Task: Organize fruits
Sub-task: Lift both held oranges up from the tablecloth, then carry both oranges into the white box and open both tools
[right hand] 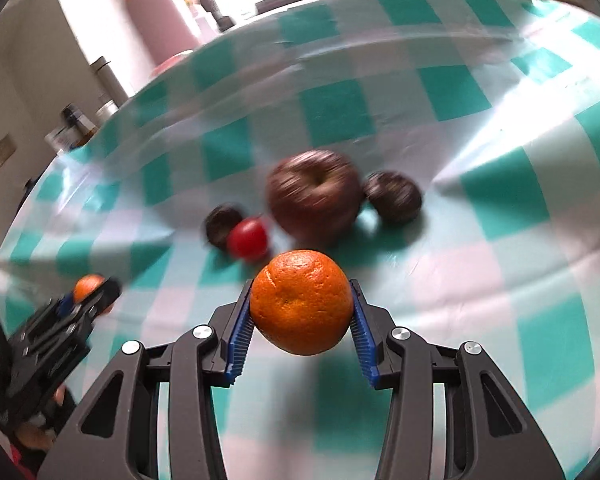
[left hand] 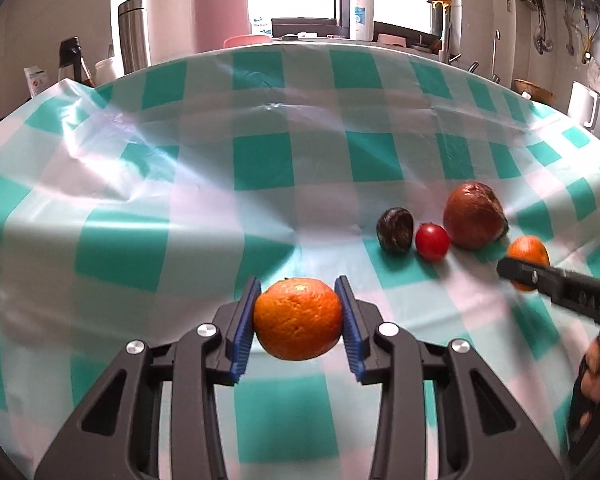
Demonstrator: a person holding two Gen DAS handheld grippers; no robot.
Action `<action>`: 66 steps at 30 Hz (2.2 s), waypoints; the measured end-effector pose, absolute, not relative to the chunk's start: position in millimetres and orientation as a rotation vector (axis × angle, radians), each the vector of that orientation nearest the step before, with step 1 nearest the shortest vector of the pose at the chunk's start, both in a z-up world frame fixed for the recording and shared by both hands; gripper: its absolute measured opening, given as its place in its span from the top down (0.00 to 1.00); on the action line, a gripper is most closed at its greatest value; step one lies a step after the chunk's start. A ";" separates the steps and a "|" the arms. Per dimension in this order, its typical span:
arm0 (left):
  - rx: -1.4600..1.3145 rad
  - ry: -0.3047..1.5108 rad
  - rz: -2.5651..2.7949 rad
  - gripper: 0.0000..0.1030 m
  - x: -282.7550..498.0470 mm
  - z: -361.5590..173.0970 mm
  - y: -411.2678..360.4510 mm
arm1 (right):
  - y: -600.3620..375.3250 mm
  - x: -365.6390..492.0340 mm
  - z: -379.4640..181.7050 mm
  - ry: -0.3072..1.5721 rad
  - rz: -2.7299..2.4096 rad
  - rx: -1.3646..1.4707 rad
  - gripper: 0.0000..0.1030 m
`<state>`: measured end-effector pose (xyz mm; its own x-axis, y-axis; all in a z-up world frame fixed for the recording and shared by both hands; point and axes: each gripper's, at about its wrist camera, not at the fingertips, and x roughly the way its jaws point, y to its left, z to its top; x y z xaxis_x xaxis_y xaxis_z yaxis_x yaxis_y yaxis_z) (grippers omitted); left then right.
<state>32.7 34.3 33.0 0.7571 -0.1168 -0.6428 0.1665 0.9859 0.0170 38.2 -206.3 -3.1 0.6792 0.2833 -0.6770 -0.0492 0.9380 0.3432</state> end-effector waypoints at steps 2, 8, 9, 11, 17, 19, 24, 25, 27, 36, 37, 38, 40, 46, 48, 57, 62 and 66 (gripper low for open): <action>0.072 0.690 -0.163 0.63 23.4 34.3 35.7 | -196.1 18.5 0.3 0.797 0.197 0.286 0.57; 0.057 0.667 -0.192 0.63 -8.6 41.3 30.4 | -177.4 -27.7 4.4 0.813 0.226 0.250 0.57; 0.064 0.658 -0.189 0.63 -12.8 42.7 29.4 | -174.2 -34.2 6.8 0.809 0.229 0.238 0.57; 0.073 0.637 -0.188 0.63 -25.1 46.4 27.0 | -170.1 -48.8 12.3 0.800 0.231 0.214 0.57; 0.040 0.606 -0.198 0.63 -59.7 56.8 24.3 | -166.2 -92.2 28.6 0.749 0.226 0.129 0.57; 0.041 0.602 -0.211 0.63 -71.3 58.9 20.3 | -167.8 -105.8 32.9 0.733 0.221 0.103 0.57; 0.097 0.602 -0.264 0.63 -98.6 59.6 -2.2 | -182.1 -136.8 39.6 0.698 0.201 0.079 0.57; 0.111 0.603 -0.280 0.63 -104.3 59.3 -9.0 | -189.1 -144.2 40.7 0.692 0.194 0.085 0.57; 0.128 0.605 -0.303 0.63 -112.9 58.9 -20.0 | -199.6 -155.1 41.4 0.687 0.182 0.094 0.57; 0.237 0.603 -0.427 0.63 -152.5 56.3 -81.3 | -256.1 -200.7 37.3 0.666 0.096 0.143 0.57; 0.251 0.607 -0.445 0.63 -158.0 54.6 -89.6 | -261.1 -204.2 35.8 0.666 0.087 0.149 0.57; 0.261 0.612 -0.462 0.63 -163.0 53.1 -96.8 | -269.8 -210.4 32.9 0.668 0.074 0.157 0.57; 0.288 0.619 -0.495 0.63 -172.8 50.5 -110.7 | -282.2 -220.1 28.1 0.671 0.052 0.170 0.57; 0.405 0.603 -0.582 0.63 -208.2 40.9 -156.4 | -324.6 -252.7 10.2 0.681 -0.023 0.226 0.57; 0.441 0.605 -0.613 0.63 -218.6 36.6 -172.2 | -337.2 -263.7 4.8 0.685 -0.048 0.241 0.57; 0.611 0.594 -0.758 0.63 -264.7 16.1 -230.3 | -395.3 -319.2 -22.1 0.703 -0.192 0.314 0.57; 0.703 0.601 -0.862 0.63 -295.3 -1.2 -262.3 | -420.8 -343.1 -38.3 0.725 -0.261 0.354 0.57; 0.778 0.610 -0.920 0.63 -314.7 -16.9 -283.4 | -436.0 -352.9 -56.1 0.765 -0.312 0.376 0.57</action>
